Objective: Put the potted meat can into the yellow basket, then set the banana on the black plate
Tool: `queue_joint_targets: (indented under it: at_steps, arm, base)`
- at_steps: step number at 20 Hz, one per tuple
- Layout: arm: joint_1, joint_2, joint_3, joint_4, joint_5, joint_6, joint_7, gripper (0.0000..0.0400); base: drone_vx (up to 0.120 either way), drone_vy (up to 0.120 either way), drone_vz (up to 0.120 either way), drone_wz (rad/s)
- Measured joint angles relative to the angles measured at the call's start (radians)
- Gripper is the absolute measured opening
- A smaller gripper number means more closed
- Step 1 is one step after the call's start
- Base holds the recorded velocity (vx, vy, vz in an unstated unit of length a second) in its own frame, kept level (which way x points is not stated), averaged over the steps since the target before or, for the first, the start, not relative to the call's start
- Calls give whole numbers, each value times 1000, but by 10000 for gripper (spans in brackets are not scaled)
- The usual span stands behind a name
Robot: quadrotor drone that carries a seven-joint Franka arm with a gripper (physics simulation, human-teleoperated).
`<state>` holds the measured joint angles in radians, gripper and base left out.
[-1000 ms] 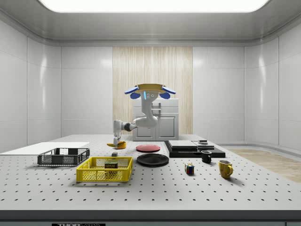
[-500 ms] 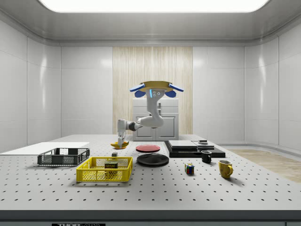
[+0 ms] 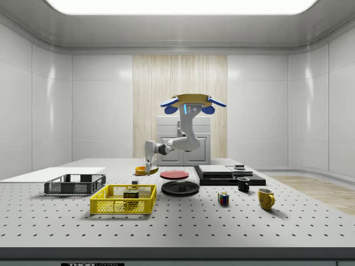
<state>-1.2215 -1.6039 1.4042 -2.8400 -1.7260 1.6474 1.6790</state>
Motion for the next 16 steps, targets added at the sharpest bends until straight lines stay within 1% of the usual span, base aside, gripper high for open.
queue_joint_targets:
  at_steps: [3,11,13,16]
  arm:
    - [0,3,0,0,-1,-2,0,201]
    - [2,9,-1,0,-3,-8,-1,201]
    - [2,10,-1,0,-4,-10,-1,201]
    - [2,12,-1,0,-5,-11,-2,201]
  base:
    - [-120,27,0,0]
    - [-120,0,0,0]
    - [-120,-120,0,0]
    - [-120,0,0,0]
